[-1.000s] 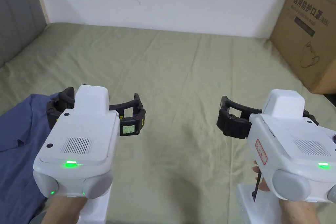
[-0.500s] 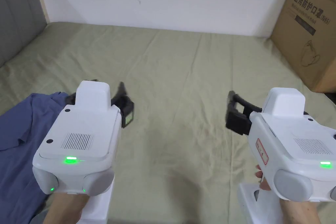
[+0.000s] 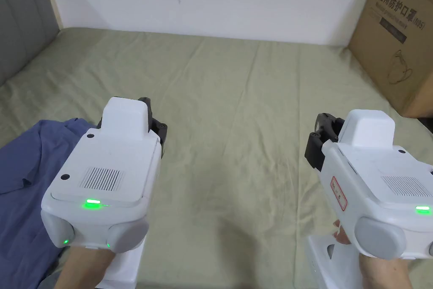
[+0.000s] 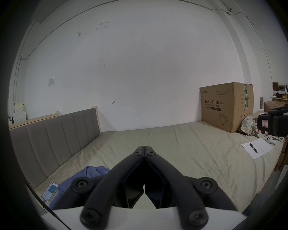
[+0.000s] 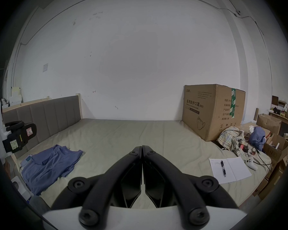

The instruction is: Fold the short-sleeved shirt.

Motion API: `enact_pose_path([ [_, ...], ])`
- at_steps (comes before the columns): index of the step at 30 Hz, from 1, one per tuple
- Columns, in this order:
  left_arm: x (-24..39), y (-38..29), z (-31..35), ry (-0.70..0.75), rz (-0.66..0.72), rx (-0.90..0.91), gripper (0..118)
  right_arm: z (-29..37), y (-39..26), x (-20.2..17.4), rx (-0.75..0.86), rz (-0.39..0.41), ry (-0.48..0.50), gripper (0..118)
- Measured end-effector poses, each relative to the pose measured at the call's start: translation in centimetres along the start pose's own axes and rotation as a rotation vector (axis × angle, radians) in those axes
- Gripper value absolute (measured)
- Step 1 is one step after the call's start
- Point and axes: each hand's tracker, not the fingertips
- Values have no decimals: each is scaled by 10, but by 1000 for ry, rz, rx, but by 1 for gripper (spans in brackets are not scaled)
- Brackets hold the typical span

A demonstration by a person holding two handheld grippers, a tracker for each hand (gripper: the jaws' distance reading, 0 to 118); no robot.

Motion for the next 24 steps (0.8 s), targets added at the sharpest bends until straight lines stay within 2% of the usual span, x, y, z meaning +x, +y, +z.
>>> enact_pose_path([
  [24,-7,1,-8,27,53,-12,0,-9,4,-15,-21,7,53,0],
])
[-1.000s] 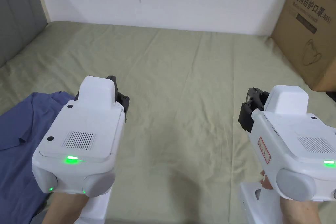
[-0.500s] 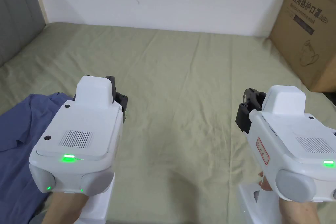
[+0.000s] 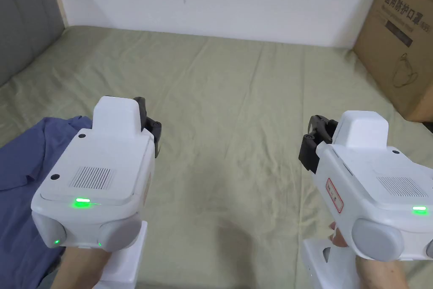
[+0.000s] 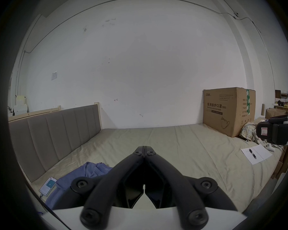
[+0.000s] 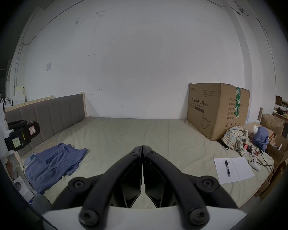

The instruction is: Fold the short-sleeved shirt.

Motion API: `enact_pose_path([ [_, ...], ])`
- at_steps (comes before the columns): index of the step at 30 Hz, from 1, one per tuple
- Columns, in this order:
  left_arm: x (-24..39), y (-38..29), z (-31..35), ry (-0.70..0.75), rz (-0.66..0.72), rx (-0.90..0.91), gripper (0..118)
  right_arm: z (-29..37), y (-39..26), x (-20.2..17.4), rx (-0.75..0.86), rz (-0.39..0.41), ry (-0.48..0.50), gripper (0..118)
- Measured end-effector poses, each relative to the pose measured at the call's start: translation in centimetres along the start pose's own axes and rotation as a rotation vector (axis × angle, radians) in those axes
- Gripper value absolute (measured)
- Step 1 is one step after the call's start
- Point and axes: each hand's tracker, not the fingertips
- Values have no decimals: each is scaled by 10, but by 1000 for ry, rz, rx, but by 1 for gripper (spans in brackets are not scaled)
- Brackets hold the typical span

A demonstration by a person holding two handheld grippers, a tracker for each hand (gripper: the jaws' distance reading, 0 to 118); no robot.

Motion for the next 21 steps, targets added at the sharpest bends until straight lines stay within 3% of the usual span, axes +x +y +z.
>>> enact_pose_path([
  [8,-56,3,20,185,8,7,0,-18,12,-47,25,39,136,0],
  [21,-156,-5,90,518,14,-16,0,-46,20,-174,43,83,479,0],
])
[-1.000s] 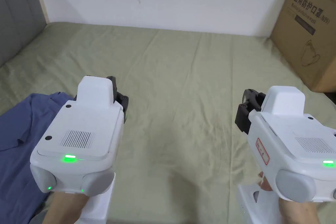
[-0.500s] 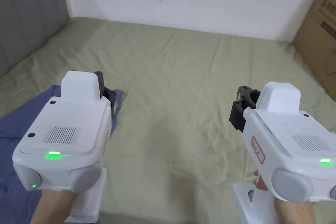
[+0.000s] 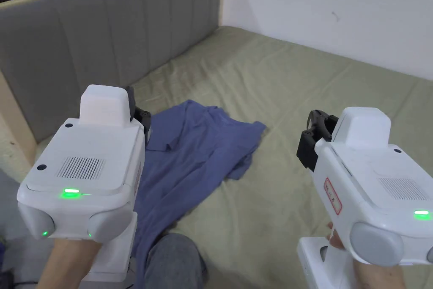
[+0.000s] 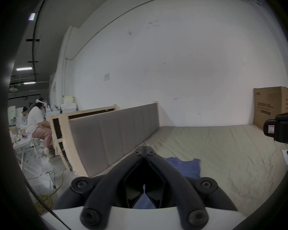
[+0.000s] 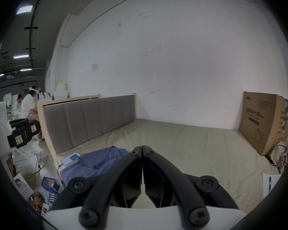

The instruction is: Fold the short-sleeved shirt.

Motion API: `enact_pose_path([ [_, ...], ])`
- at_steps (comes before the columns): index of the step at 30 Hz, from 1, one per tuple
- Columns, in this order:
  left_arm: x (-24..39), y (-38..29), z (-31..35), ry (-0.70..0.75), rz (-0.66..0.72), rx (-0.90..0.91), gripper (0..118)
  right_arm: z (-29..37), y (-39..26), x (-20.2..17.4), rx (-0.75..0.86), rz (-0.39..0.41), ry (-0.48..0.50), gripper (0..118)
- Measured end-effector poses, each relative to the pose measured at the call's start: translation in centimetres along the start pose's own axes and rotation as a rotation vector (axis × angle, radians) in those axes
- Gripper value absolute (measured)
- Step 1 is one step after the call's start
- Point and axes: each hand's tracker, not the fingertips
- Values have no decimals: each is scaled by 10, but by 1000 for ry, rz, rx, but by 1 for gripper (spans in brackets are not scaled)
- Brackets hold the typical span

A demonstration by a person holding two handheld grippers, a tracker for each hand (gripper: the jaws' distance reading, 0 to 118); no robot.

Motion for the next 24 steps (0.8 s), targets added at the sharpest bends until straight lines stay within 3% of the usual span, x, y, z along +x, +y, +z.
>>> enact_pose_path([
  [6,-26,-5,8,66,15,-11,0,-14,-1,-31,-13,13,85,0],
  [14,-32,-9,1,96,30,-20,3,-17,-2,-38,-26,15,119,0],
  [16,-30,-10,-9,109,43,-40,17,-17,-1,-36,-26,19,120,0],
  [19,-27,-12,-35,81,95,-104,82,-19,-1,-30,-28,25,113,0],
  [20,-26,-12,-46,56,110,-130,110,-20,-2,-28,-30,25,109,0],
  [21,-24,-13,-58,32,133,-145,118,-21,-3,-25,-34,22,103,0],
  [24,-9,-11,-103,-31,119,-215,118,-26,-6,-15,-47,7,77,0],
])
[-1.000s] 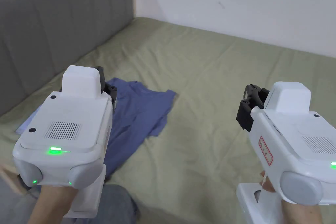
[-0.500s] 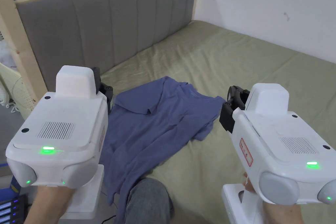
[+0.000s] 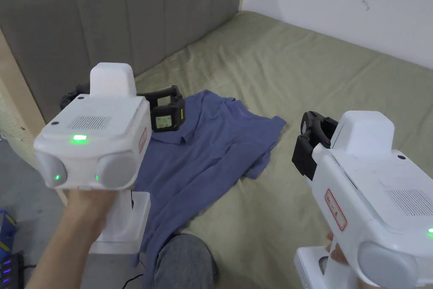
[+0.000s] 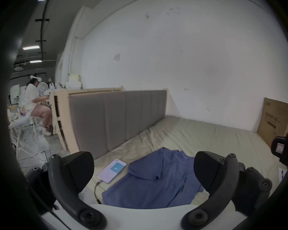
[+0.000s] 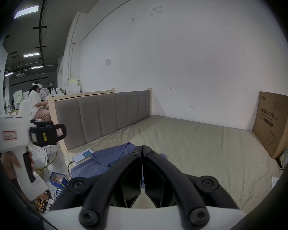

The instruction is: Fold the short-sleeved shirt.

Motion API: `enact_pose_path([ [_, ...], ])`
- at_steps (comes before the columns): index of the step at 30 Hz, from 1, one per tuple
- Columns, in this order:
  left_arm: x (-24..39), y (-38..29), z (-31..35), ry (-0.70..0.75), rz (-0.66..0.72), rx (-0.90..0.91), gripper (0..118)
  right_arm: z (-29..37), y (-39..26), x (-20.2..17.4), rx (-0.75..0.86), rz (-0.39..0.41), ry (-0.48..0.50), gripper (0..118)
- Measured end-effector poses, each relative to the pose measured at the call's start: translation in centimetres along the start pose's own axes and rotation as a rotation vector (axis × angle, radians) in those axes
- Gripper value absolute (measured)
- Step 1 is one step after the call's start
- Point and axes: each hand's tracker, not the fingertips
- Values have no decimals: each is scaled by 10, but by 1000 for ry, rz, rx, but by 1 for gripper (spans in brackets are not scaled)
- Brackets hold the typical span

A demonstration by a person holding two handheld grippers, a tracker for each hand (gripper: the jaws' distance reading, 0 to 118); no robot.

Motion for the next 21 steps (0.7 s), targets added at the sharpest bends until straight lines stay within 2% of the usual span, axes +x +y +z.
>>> enact_pose_path([
  [7,48,3,-131,-142,-56,-254,118,-25,-12,30,-60,-25,-59,0],
  [13,92,-37,-246,-249,-159,-541,118,-49,-33,62,-140,-60,-111,0],
  [16,110,-65,-292,-247,-197,-684,118,-61,-44,76,-179,-80,-137,0],
  [20,129,-95,-326,-234,-306,-835,112,-71,-56,91,-216,-81,-165,0],
  [21,132,-99,-328,-240,-334,-846,103,-73,-57,94,-222,-82,-170,0],
])
